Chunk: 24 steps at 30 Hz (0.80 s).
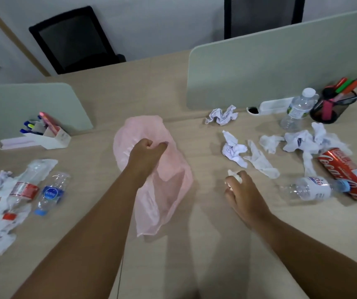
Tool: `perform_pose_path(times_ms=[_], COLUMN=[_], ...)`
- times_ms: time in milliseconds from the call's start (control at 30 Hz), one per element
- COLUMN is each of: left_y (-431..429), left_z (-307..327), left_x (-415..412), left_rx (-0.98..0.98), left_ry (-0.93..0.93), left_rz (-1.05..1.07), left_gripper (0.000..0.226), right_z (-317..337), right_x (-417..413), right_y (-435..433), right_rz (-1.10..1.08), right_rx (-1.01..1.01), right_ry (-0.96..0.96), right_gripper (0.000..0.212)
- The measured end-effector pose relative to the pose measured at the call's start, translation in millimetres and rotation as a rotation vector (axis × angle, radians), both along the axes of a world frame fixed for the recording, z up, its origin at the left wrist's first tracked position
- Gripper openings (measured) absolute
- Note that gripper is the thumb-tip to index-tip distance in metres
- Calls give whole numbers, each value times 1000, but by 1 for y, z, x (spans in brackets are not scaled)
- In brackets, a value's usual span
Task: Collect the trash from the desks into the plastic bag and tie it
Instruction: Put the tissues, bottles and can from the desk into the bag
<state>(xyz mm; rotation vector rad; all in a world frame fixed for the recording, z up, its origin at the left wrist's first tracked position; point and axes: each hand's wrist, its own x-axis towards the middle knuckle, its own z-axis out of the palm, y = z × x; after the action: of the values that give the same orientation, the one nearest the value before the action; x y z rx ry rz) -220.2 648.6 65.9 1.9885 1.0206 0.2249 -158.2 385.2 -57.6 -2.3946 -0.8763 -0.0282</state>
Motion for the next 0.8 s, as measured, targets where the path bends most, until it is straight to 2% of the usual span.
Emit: perform_pose_path(times_ms=[100, 233, 467, 600, 667, 733, 800], left_y=[-1, 5, 5, 5, 6, 8, 8], left_z=[15, 29, 28, 19, 13, 7, 2], left_x=[20, 32, 11, 3, 2, 3, 6], left_rx=[54, 126, 158, 121, 117, 111, 133], left_ry=[-74, -54, -3, 19, 21, 23, 40], left_rz=[1, -28, -122, -104, -94, -88, -99], left_gripper=[61, 81, 81, 87, 86, 82, 81], right_z=[35, 65, 72, 66, 60, 52, 46], right_x=[-9, -23, -22, -11, -6, 1, 11], right_y=[14, 58, 104, 105, 105, 103, 96], right_rz=[121, 245, 239, 237, 258, 269, 221], right_rx=[69, 104, 102, 26, -55, -220, -286], right_ry=[-48, -93, 83, 54, 69, 68, 56], right_gripper=[22, 19, 18, 21, 36, 62, 75])
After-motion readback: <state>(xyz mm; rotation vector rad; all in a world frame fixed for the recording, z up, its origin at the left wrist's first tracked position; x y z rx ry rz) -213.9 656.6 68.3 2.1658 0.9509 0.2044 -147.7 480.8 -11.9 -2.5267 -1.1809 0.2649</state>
